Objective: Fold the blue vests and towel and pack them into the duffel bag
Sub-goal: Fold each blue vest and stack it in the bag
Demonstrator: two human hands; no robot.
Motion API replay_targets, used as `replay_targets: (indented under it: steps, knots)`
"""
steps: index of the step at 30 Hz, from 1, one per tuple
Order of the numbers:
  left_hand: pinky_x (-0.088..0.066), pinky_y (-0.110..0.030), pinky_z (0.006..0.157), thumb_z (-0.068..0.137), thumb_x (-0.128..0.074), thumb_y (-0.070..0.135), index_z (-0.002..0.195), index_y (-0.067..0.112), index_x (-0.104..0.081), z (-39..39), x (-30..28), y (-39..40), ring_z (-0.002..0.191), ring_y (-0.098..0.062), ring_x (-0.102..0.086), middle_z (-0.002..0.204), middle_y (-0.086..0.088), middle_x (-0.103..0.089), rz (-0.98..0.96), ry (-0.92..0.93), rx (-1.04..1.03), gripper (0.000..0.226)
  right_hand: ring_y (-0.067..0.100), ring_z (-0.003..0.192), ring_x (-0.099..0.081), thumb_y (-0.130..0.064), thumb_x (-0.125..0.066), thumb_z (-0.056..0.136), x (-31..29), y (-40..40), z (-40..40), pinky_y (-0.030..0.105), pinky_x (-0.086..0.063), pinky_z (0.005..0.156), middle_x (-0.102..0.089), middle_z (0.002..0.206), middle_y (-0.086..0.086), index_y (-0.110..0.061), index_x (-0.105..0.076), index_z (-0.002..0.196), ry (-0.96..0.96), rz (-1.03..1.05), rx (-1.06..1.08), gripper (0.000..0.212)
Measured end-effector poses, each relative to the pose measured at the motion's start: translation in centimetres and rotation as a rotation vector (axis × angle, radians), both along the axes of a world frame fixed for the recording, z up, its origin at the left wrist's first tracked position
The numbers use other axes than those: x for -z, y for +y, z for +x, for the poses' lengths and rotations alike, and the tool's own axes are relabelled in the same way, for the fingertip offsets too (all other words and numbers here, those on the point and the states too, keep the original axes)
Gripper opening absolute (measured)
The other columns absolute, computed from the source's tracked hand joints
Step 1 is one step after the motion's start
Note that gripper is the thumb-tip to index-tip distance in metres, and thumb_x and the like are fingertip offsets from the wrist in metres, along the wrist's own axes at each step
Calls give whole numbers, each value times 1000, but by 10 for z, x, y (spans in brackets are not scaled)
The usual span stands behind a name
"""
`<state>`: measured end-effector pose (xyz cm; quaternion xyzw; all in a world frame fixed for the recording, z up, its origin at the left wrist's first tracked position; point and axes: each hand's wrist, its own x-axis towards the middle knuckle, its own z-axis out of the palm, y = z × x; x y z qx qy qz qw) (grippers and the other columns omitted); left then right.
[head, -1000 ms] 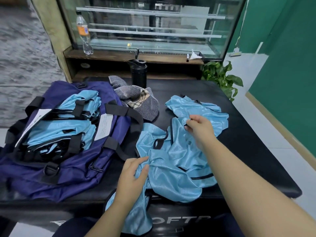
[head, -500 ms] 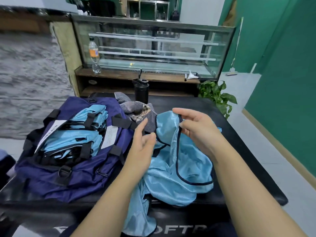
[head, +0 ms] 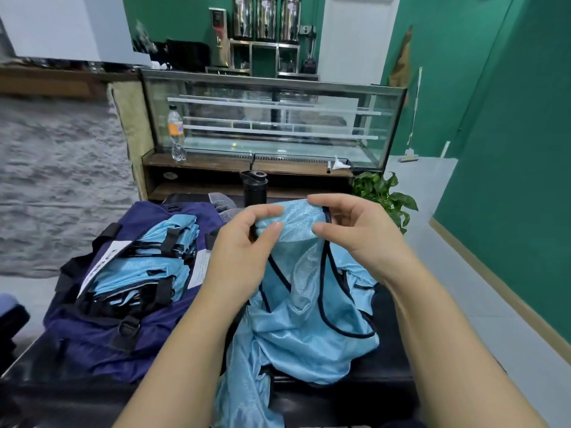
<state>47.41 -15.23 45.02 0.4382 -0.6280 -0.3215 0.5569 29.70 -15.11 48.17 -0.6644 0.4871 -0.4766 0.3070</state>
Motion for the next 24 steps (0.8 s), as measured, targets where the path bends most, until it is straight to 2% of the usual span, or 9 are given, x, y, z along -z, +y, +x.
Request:
replay_targets:
  steps: [2,5,10,13,16,18,20,22,24]
  knots:
    - [-32,4,77,90,-63,21,102,37,-60,5,-10,8,90,24,-47,99,29,-55,-42,-178,-78,20,3,61,-41,-16,-73,82,-4,5,3,19,-40,68,-50,71,-5,-40,-67,101,97,-38,32,31]
    - [-29,5,76,89,-64,26,112,33,-60,13,-16,11,89,10,-47,100,23,-52,-110,-360,-149,24,0,63,-48,-21,-72,84,-8,11,8,14,-41,66,-57,74,-14,-40,-67,103,222,-72,72,27]
    - [-32,-20,79,91,-61,20,108,25,-68,22,-19,11,94,-14,-46,86,11,-45,-181,-529,-238,19,1,73,-55,-20,-68,87,-6,15,15,18,-43,70,-62,84,-15,-38,-67,92,317,-101,68,18]
    - [-32,-29,82,90,-63,17,100,22,-73,27,-14,8,93,-22,-43,80,9,-39,-209,-575,-277,16,-1,73,-54,-20,-65,89,-5,15,16,11,-40,66,-63,86,-14,-38,-65,86,354,-110,69,18]
    - [-27,-27,90,88,-65,22,93,21,-76,31,-7,8,100,-19,-35,91,11,-41,-208,-618,-329,12,-2,76,-51,-21,-65,89,4,12,17,8,-37,68,-58,88,-11,-34,-64,85,347,-113,96,13]
    - [-25,-34,97,87,-66,25,92,24,-76,33,-1,6,111,-17,-33,106,9,-49,-199,-686,-350,11,-3,86,-51,-21,-66,89,13,10,17,7,-37,75,-55,94,-14,-35,-61,83,307,-117,110,15]
    - [-21,-40,104,87,-66,26,99,26,-74,30,3,6,117,-20,-39,112,5,-58,-199,-754,-345,14,-6,77,-53,-19,-64,90,21,10,19,7,-37,68,-58,89,-16,-32,-61,83,217,-68,96,15]
    - [-16,-41,109,89,-64,30,110,30,-68,21,3,8,117,-19,-48,112,8,-62,-190,-789,-301,22,-6,60,-52,-16,-63,91,25,10,22,7,-36,57,-60,72,-14,-28,-64,82,140,-18,38,15]
    - [-17,-35,104,92,-59,31,107,33,-66,10,3,9,107,-14,-54,102,14,-63,-222,-791,-254,17,-5,57,-50,-14,-64,90,28,9,24,8,-37,56,-61,68,-13,-28,-66,80,110,-10,-20,18]
